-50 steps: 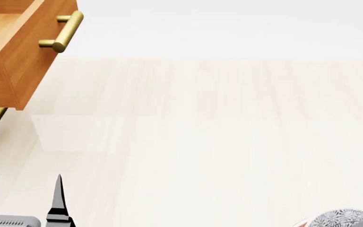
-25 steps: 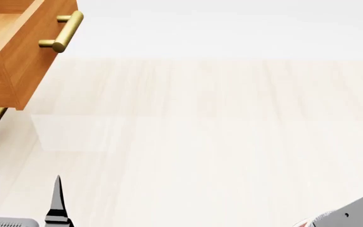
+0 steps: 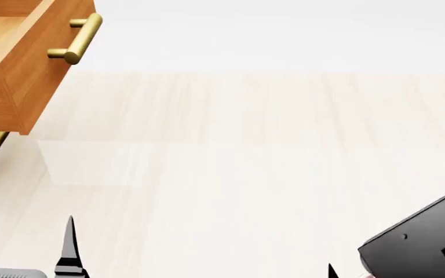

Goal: Put the bowl on the plate.

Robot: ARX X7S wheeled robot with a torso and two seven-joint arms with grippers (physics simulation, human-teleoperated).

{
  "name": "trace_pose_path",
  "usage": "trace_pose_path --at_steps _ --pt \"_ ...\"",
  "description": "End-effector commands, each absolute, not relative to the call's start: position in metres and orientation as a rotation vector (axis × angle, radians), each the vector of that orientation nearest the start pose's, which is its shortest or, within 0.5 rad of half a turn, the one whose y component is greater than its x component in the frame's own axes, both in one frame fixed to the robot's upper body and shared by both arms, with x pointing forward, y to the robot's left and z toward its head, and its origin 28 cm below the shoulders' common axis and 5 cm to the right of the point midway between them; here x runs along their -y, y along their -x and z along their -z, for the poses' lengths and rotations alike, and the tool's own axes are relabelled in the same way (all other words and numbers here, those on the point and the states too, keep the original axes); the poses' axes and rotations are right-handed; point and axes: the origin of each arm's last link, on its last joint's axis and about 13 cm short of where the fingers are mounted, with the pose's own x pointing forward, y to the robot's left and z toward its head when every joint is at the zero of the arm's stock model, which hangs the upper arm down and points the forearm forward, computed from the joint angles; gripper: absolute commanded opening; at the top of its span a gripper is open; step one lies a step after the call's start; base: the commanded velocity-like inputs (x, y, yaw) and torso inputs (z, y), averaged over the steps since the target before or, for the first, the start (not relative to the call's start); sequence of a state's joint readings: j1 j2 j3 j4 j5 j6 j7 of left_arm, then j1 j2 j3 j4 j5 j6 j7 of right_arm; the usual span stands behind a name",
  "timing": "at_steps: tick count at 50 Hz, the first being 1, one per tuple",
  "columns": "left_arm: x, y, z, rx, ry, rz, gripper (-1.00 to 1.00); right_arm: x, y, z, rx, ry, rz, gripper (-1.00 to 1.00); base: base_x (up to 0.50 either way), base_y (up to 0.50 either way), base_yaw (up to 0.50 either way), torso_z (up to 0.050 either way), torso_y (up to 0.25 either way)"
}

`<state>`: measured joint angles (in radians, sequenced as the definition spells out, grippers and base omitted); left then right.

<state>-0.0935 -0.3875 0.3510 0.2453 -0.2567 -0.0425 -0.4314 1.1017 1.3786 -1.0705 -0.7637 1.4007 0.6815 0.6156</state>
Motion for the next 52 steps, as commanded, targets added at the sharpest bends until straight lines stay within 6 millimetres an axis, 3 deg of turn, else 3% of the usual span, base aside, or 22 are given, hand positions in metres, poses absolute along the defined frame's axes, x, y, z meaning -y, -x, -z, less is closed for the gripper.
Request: trace_pose_path --at_steps 1,18,52 --pt "-0.214 -0.219 -0.069 0.187 -0.078 -0.029 1.00 0.175 -0.174 -0.231 -0.165 0.544 -0.242 1.00 0.00 0.00 0.00 0.000 0.000" --pt "-0.216 -0.220 -0.065 0.177 -0.093 -0.036 1.00 0.152 -0.185 -0.231 -0.033 0.554 -0.304 1.00 0.00 0.00 0.00 0.000 0.000" --pt "-0.215 -0.221 -0.066 0.173 -0.080 -0.030 1.00 0.139 -0.187 -0.257 0.212 0.546 -0.262 1.00 0.00 0.00 0.00 0.000 0.000"
